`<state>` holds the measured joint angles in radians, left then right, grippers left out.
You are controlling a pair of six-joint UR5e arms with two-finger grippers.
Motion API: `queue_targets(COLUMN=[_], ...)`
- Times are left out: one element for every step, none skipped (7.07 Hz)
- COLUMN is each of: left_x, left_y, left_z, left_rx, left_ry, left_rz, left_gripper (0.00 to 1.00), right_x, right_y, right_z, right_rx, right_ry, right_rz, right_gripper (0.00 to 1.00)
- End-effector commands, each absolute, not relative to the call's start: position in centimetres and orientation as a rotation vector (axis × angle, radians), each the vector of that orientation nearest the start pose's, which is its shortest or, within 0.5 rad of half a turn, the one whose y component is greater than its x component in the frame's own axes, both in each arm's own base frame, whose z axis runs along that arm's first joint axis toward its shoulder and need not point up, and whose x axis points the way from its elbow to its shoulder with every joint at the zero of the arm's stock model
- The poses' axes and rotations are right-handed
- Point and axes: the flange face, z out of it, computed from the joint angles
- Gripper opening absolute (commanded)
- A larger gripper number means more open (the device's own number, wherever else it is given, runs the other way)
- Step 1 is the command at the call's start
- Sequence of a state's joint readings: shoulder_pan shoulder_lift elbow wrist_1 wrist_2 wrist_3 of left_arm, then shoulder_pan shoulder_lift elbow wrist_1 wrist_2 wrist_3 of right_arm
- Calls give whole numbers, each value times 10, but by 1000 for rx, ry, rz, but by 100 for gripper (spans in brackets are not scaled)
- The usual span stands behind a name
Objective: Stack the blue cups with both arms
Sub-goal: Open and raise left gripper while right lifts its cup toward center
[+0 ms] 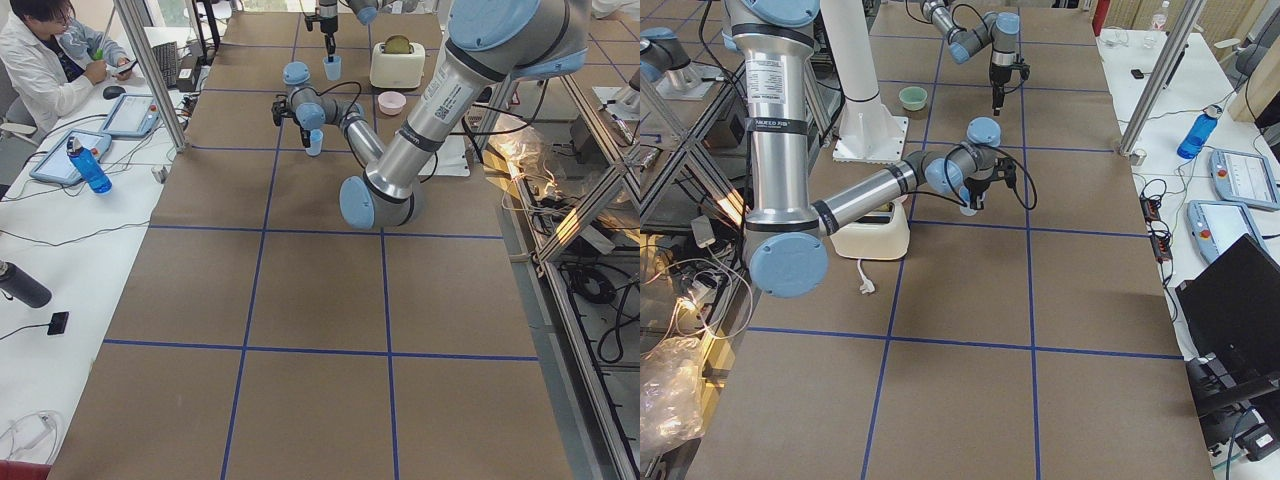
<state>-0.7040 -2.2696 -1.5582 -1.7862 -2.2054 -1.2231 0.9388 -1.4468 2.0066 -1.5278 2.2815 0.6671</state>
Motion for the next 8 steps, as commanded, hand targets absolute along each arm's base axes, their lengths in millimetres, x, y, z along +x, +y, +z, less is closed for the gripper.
queue_targets(left_x=[426,394,370,348,323,295,274,260], left_y=[-535,-549,-559,-566,-570,-576,-579,-582], left_z=[253,273,288,309,335,360,386,400], left_rx=[-46,-28,-9,18,38,57,76,91], left_ry=[1044,1036,1026,1011,996,987,965,953], left_rz=[16,38,65,86,126,154,187,204], left_gripper=[68,68,68,68,68,68,68,68], right_x=[-269,-280,-294,-316,-346,-372,-398,-421], right_y=[-493,-491,-490,-495,-499,-493,-493,-494], right_z=[269,254,241,220,192,173,173,177], right_rx=[8,11,8,10,7,28,57,66], right_ry=[-854,-852,-855,-853,-854,-861,-901,-929], right_rz=[-148,-155,-140,-117,-85,-71,-56,-37], right_gripper=[0,0,0,0,0,0,0,0])
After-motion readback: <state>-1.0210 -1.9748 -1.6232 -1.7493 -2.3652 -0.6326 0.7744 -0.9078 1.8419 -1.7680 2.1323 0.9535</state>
